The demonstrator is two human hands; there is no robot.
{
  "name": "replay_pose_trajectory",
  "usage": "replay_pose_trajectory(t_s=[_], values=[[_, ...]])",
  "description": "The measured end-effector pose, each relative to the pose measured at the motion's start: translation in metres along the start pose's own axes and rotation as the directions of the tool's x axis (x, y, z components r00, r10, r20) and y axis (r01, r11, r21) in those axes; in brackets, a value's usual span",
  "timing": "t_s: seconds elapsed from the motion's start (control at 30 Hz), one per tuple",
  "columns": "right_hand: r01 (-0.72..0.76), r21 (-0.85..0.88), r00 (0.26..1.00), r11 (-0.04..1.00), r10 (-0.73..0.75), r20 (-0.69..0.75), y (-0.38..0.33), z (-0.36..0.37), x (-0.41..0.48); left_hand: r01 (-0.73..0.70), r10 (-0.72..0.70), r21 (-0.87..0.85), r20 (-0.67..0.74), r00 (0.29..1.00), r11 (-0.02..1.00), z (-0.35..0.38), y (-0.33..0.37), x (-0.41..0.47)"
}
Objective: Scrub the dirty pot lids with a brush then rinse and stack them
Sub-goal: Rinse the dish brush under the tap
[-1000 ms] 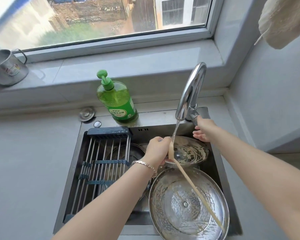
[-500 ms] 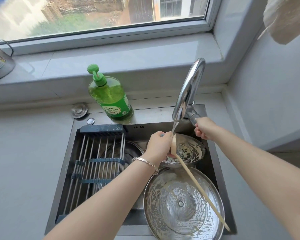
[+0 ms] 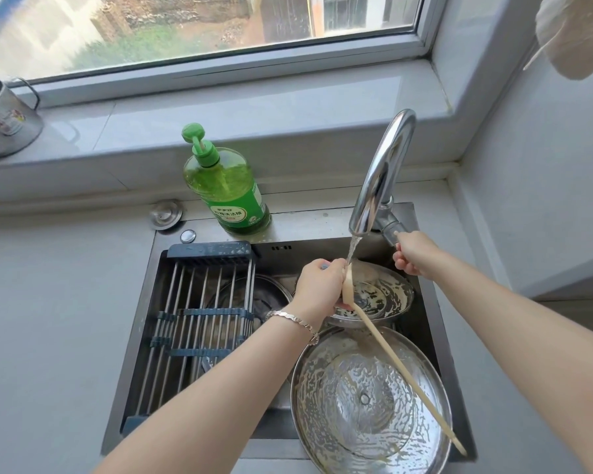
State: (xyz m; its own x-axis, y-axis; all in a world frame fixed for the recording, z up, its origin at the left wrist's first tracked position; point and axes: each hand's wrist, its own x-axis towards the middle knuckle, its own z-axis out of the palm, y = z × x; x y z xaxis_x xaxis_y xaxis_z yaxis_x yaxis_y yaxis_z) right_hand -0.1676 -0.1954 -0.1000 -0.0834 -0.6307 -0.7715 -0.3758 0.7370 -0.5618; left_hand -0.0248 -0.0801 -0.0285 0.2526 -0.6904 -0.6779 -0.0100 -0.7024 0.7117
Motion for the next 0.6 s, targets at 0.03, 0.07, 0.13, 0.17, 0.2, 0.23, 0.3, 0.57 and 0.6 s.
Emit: replay_pose_trajectory(t_s=[0.03, 0.07, 0.13, 0.17, 0.2, 0.23, 0.3, 0.57, 0.6], values=[[-0.007, 0.005, 1.0, 1.0, 0.007, -0.002, 0.0, 0.0, -0.002, 0.004, -0.004, 0.001, -0.002, 1.0, 1.0, 0.0, 0.0, 0.0], [-0.019, 0.022, 1.0, 1.0, 0.019, 0.002, -0.001, -0.001, -0.005, 0.007, -0.007, 0.006, -0.006, 1.0, 1.0, 0.0, 0.0, 0.0], [-0.05, 0.063, 0.998, 0.997, 0.047, 0.051, -0.006, -0.001, -0.023, 0.012, -0.011, 0.014, -0.021, 1.0, 1.0, 0.001, -0.001, 0.001], [-0.053, 0.042, 0.994, 0.998, 0.049, 0.094, -0.007, 0.001, -0.037, 0.018, -0.017, 0.009, -0.032, 0.999, 1.0, 0.002, -0.002, 0.001], [-0.042, -0.011, 0.988, 0.999, 0.043, 0.149, -0.008, 0.003, -0.053, 0.021, -0.021, 0.001, -0.045, 0.999, 1.0, 0.003, -0.003, 0.002], [-0.011, -0.069, 0.976, 0.998, 0.026, 0.217, -0.006, 0.007, -0.072, 0.019, -0.019, -0.002, -0.058, 0.998, 1.0, 0.004, -0.004, 0.003], [0.114, -0.136, 0.927, 0.984, -0.056, 0.37, 0.006, 0.02, -0.114, 0.006, -0.006, 0.0, -0.087, 0.996, 1.0, 0.005, -0.007, 0.004], [0.368, 0.073, 0.904, 0.927, -0.375, 0.208, 0.048, 0.052, -0.142, -0.28, 0.261, -0.147, -0.135, 0.956, 0.949, 0.025, -0.031, -0.028], [0.384, 0.036, 0.906, 0.923, -0.384, 0.181, 0.049, 0.055, -0.144, -0.286, 0.269, -0.138, -0.13, 0.954, 0.948, 0.025, -0.035, -0.028]])
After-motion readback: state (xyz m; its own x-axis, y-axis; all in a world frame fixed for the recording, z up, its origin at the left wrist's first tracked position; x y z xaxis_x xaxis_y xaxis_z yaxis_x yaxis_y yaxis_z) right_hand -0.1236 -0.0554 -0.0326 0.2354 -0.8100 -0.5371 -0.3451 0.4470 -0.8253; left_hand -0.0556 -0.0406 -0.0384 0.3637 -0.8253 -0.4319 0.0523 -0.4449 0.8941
